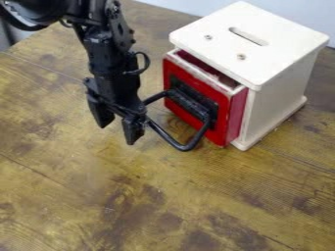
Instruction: Close the drawer
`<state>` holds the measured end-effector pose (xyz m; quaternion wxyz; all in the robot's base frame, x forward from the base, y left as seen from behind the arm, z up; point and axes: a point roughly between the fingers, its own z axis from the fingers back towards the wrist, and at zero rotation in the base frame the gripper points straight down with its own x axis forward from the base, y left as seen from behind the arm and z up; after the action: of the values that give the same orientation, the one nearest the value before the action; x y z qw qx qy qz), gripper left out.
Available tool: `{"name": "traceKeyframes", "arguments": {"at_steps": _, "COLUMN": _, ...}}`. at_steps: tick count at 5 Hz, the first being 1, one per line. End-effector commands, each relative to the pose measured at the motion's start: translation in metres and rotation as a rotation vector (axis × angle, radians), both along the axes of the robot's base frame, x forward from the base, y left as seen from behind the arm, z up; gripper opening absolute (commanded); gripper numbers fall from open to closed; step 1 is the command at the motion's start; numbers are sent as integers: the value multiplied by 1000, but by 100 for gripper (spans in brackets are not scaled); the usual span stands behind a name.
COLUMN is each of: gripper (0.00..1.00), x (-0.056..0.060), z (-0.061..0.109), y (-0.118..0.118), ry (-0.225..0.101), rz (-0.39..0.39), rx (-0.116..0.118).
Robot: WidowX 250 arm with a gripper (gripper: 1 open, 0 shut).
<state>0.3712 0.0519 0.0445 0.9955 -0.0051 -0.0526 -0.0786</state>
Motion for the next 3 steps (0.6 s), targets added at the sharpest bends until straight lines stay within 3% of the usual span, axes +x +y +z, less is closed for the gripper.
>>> {"name": "traceKeyframes", "arguments": {"at_steps": 1, "gripper": 100, "x": 6, "z": 21, "y": -5, "ry": -64, "rz": -2, "rx": 6}}
{"name": "traceKeyframes", "arguments": {"at_steps": 2, "gripper": 100, "x": 1, "z": 21, "y": -14, "ry": -57, "rz": -24, "rx": 7}}
{"name": "traceKeyframes", "arguments": {"at_steps": 3, "gripper": 100, "x": 1, "z": 28, "y": -28, "ry": -74, "rz": -54, "rx": 14}}
